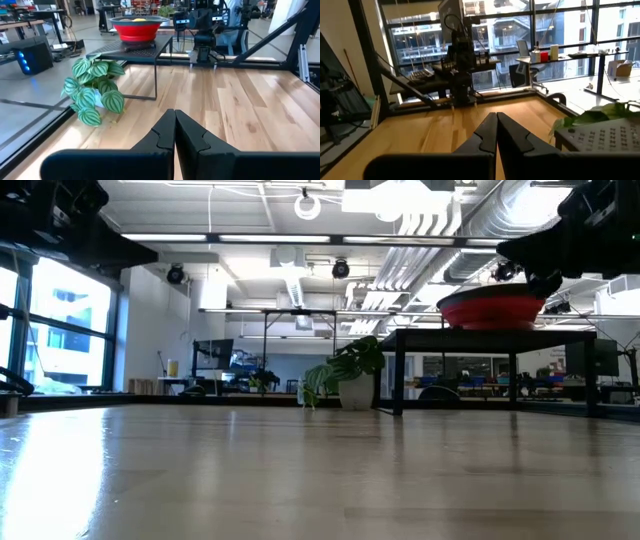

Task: Pick & Place Fruit
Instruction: Return to Home Position

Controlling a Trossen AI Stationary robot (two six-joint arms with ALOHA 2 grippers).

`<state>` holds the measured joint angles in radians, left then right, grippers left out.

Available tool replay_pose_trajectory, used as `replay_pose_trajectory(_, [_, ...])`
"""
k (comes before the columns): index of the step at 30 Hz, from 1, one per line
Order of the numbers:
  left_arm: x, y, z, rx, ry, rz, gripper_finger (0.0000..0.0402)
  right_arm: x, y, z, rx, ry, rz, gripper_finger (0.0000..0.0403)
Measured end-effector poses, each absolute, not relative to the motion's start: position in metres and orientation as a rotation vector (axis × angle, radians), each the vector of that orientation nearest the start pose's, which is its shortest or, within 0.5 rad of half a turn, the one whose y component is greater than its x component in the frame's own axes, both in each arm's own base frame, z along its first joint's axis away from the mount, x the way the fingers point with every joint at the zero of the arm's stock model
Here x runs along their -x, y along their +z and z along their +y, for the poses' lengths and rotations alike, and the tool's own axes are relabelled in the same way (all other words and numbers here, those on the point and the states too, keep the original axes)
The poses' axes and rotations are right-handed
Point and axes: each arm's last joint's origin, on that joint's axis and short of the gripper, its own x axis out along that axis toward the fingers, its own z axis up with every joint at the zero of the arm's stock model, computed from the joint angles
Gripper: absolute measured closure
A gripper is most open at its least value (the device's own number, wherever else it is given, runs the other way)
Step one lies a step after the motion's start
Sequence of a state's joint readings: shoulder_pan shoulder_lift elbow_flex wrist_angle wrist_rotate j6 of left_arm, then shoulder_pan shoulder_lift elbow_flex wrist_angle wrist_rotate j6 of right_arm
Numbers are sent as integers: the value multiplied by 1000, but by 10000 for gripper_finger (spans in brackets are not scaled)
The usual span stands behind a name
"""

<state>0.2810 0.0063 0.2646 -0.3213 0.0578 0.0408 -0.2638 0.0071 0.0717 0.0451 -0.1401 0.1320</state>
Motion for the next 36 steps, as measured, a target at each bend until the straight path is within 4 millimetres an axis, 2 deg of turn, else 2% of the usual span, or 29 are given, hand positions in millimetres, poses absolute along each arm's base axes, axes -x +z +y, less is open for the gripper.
replay_pose_trajectory(4, [-73,218,19,-35,222,63,402,-92,182,-21,-114,-124,-86,401])
replay_pose_trajectory(8, [-78,205,21,-33,224,78,401,-94,175,-21,-119,-127,-68,401])
replay_pose_trajectory(18, [-85,198,24,-59,259,-21,401,-94,180,-21,-102,-126,-133,401])
replay_pose_trajectory(24, [-92,178,26,-57,259,-57,402,-94,180,-21,-102,-123,-132,400])
replay_pose_trajectory(26, [-93,177,26,-61,260,-84,402,-94,179,-21,-102,-123,-128,400])
replay_pose_trajectory(36, [-94,169,27,-47,266,-9,402,-94,173,-22,-109,-127,-63,400])
